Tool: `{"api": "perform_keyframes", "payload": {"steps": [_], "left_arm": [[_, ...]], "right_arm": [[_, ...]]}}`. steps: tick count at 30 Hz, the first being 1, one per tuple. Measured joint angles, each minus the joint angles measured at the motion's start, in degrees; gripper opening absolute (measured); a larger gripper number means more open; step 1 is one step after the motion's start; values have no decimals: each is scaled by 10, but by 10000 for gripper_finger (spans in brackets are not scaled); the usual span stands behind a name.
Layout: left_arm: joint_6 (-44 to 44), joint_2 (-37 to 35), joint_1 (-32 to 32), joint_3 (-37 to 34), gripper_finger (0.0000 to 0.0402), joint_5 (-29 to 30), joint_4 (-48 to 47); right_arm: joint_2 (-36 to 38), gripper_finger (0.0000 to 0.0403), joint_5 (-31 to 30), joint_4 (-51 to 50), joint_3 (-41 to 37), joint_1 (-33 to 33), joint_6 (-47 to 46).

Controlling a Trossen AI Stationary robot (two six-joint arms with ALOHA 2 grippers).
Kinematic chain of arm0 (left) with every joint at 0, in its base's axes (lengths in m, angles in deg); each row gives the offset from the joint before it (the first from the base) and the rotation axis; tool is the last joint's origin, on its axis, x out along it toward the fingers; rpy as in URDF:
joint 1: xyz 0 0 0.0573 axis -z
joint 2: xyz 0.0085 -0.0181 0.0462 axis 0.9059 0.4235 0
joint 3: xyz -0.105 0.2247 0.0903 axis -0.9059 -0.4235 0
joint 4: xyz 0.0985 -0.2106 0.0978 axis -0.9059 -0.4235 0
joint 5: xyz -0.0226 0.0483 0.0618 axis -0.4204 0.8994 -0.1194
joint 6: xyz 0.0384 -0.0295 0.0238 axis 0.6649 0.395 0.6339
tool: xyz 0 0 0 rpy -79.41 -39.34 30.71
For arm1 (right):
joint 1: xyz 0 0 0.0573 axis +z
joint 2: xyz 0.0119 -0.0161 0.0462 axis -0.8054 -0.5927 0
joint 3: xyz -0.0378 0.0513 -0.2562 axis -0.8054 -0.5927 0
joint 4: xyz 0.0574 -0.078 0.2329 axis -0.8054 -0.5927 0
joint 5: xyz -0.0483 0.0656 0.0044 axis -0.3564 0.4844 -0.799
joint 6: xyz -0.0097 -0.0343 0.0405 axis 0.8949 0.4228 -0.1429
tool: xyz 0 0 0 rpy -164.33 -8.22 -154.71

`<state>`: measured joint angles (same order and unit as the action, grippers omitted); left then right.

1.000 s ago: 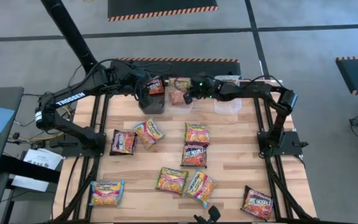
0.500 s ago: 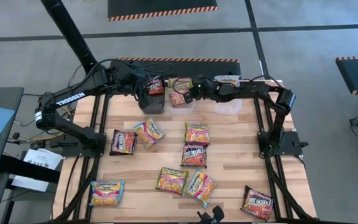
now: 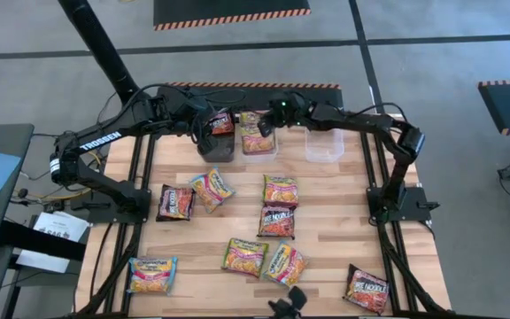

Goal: Sort Maruchan noodles
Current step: Put the green noodle pack into the left transparent bin

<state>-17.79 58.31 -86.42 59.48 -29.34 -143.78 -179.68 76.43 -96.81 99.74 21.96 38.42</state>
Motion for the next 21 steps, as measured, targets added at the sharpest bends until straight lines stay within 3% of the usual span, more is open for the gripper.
{"api": "perform_keyframes", "payload": {"steps": [5,21], "left_arm": [[-7,0,0,0,109,0,4],[-4,0,0,0,109,-2,37]], "right_arm": [[-6,146,90,-24,23,7,28],[-7,137,103,-93,26,19,-40]]}}
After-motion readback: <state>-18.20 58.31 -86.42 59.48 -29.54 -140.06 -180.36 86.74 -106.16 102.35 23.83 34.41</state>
